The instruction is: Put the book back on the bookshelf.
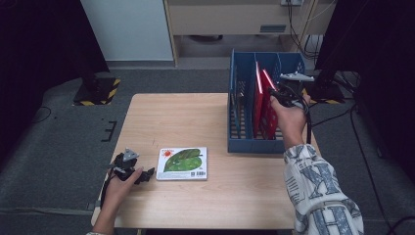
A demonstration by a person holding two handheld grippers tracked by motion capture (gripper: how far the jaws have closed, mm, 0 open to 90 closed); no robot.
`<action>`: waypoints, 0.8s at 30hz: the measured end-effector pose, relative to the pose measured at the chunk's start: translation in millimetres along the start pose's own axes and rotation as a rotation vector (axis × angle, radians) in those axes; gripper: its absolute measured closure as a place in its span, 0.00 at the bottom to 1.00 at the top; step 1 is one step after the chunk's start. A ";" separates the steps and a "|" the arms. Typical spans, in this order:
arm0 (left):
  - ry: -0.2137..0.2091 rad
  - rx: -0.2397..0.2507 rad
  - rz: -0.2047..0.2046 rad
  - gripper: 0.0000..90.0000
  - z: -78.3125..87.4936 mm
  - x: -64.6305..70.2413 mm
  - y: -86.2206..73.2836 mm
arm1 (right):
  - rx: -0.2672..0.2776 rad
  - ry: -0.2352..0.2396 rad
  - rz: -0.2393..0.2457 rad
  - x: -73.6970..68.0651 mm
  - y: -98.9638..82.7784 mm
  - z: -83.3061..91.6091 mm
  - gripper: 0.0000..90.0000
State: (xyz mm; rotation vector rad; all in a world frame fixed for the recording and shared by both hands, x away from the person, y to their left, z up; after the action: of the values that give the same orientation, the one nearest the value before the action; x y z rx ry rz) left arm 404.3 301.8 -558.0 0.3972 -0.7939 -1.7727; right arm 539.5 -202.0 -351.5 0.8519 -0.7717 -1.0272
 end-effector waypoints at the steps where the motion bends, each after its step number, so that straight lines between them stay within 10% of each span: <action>1: 0.000 0.000 0.000 0.00 0.0 0.0 0.0 | -0.003 0.001 0.003 -0.2 0.5 -0.2 0.84; 24: -0.001 0.000 -0.002 0.00 -0.2 0.2 0.1 | -0.020 -0.078 -0.023 -0.2 5.3 -4.5 0.88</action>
State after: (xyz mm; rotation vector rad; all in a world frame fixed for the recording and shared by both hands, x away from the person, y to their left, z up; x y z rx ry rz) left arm 404.5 301.6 -558.1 0.3970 -0.7948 -1.7745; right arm 545.4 -199.4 -349.0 0.8087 -0.8181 -1.0920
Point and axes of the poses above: each handheld gripper's, and its own axes: z roughly backward along the jaws, y roughly out of its top, x roughly to its right, the point moved 3 cm from there along -z, roughly forward along the jaws, and after that the axes turned 10 degrees about z, right-handed, at the moved point
